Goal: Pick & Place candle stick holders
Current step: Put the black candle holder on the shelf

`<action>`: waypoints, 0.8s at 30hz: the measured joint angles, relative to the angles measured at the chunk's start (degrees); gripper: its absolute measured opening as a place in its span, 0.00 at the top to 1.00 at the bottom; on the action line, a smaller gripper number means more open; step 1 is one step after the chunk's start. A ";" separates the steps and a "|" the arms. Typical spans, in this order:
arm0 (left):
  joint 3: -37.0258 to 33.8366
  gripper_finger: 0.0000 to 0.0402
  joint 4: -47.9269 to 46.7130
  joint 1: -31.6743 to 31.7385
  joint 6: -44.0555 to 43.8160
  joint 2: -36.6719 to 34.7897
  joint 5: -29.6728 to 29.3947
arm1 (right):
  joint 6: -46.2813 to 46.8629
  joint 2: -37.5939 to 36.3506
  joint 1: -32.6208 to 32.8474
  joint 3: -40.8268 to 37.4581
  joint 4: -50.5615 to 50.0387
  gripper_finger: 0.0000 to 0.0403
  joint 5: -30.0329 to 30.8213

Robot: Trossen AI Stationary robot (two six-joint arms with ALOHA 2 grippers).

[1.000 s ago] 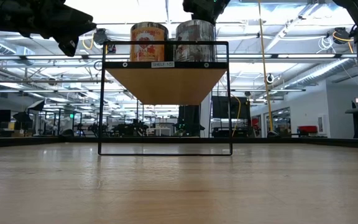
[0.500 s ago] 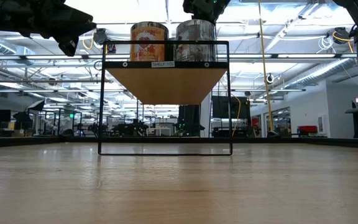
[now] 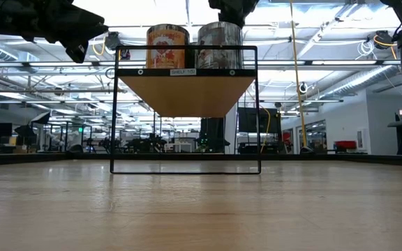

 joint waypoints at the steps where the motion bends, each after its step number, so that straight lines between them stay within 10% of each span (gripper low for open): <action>1: 0.00 0.78 0.02 -0.02 0.02 0.00 0.00 | 0.15 -0.30 0.00 0.06 0.15 0.98 0.00; 24: 0.00 0.78 1.95 0.00 -0.96 0.01 0.00 | 3.47 -0.72 0.74 2.25 -6.01 0.97 -0.50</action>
